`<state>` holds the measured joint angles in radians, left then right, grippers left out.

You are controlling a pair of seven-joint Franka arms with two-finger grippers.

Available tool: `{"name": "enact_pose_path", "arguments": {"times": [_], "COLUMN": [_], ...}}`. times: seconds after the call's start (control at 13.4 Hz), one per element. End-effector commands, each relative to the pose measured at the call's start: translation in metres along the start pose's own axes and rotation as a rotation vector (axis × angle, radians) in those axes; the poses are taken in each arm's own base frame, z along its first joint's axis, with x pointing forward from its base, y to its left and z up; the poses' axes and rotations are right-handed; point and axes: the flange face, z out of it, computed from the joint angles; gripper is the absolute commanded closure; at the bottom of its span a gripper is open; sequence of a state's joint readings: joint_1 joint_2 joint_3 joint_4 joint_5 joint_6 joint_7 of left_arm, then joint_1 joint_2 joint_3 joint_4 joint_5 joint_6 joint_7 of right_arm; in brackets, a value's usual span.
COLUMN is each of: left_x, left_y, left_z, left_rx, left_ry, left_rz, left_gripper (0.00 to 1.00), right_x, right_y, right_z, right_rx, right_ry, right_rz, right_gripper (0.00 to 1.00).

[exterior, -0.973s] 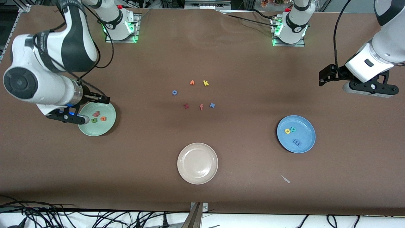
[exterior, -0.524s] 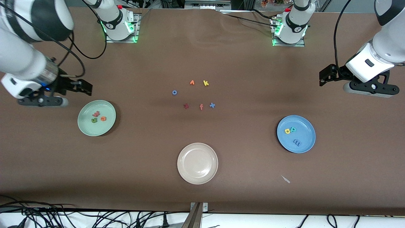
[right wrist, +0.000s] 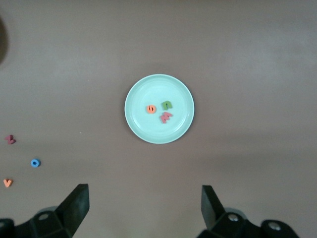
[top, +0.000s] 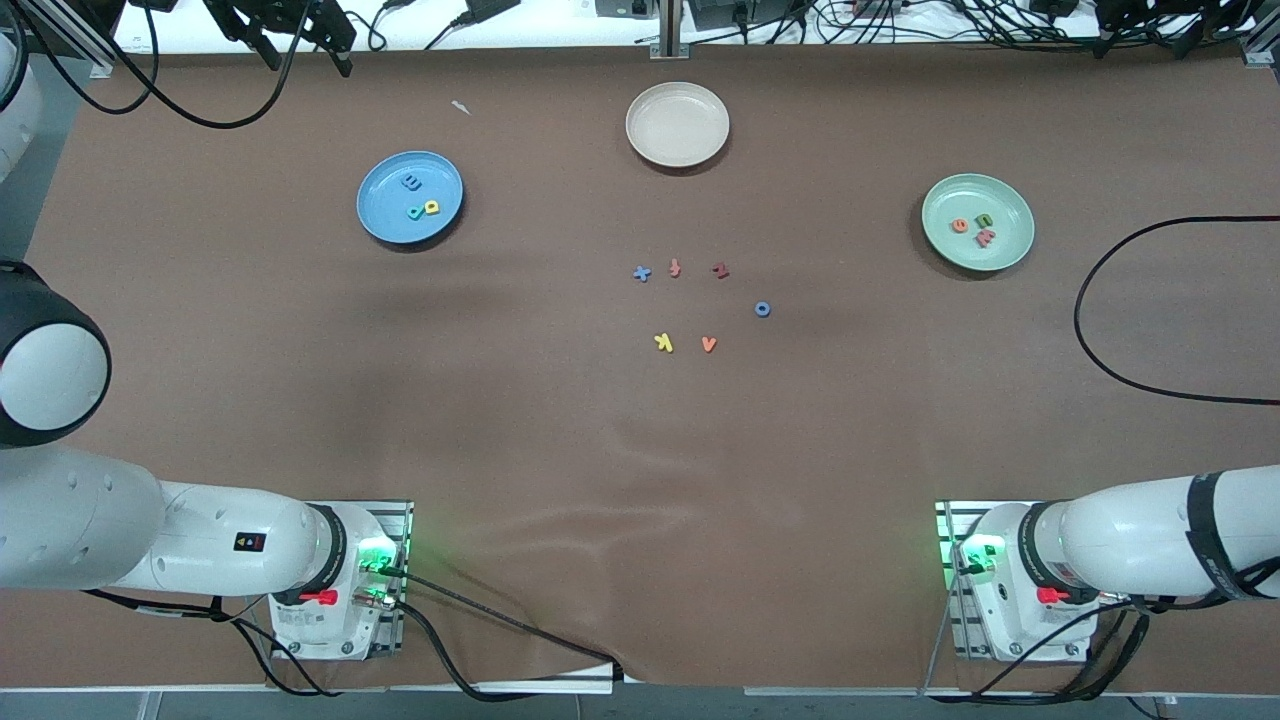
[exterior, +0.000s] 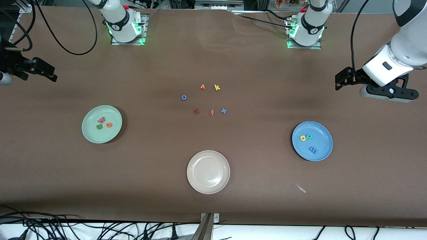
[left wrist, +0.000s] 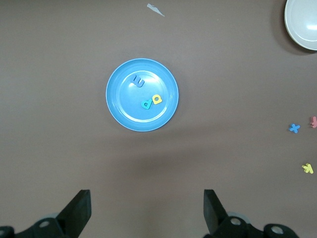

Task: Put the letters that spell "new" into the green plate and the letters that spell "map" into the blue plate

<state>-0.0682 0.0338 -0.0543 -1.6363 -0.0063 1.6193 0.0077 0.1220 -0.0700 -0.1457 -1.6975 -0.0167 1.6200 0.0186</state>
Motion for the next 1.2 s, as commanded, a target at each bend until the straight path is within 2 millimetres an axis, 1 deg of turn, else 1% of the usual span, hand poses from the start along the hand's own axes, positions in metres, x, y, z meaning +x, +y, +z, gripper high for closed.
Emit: {"name": "enact_pose_path", "arguments": {"times": [0.0, 0.15, 0.22, 0.3, 0.45, 0.67, 0.75, 0.82, 0.97, 1.12], "left_x": [-0.004, -0.004, -0.002, 0.002, 0.003, 0.004, 0.004, 0.004, 0.004, 0.004], "left_y": [0.0, -0.001, -0.005, -0.01, -0.01, -0.01, -0.011, -0.011, -0.011, -0.011], "left_z": [-0.006, -0.006, -0.004, 0.004, 0.003, 0.0, 0.0, 0.0, 0.0, 0.0], "left_rx": [0.01, 0.01, 0.009, 0.008, 0.008, 0.008, 0.008, 0.008, 0.008, 0.008], "left_ry": [-0.005, -0.005, -0.009, -0.023, -0.02, -0.015, -0.014, -0.014, -0.014, -0.014], "left_rz": [0.021, 0.019, 0.013, 0.007, 0.007, 0.007, 0.004, 0.004, 0.005, 0.005], "left_gripper": [0.0, 0.0, 0.0, 0.0, 0.0, 0.0, 0.0, 0.0, 0.0, 0.0], "right_x": [-0.009, -0.011, -0.01, -0.008, -0.005, 0.0, 0.002, 0.004, 0.006, 0.006], "right_y": [0.003, 0.001, -0.003, -0.002, -0.001, -0.006, -0.004, -0.002, -0.002, 0.002], "right_z": [-0.005, -0.002, -0.001, -0.005, -0.005, -0.002, -0.002, 0.003, 0.003, 0.001], "right_rx": [0.006, 0.015, 0.014, 0.014, 0.013, 0.004, 0.002, 0.001, 0.0, 0.0], "right_ry": [-0.038, -0.065, -0.071, -0.063, -0.051, -0.055, -0.055, -0.069, -0.069, -0.066], "right_rz": [-0.011, -0.011, -0.019, -0.016, -0.014, -0.02, -0.02, -0.016, -0.014, -0.008], "right_gripper": [0.0, 0.0, 0.0, 0.0, 0.0, 0.0, 0.0, 0.0, 0.0, 0.0]}}
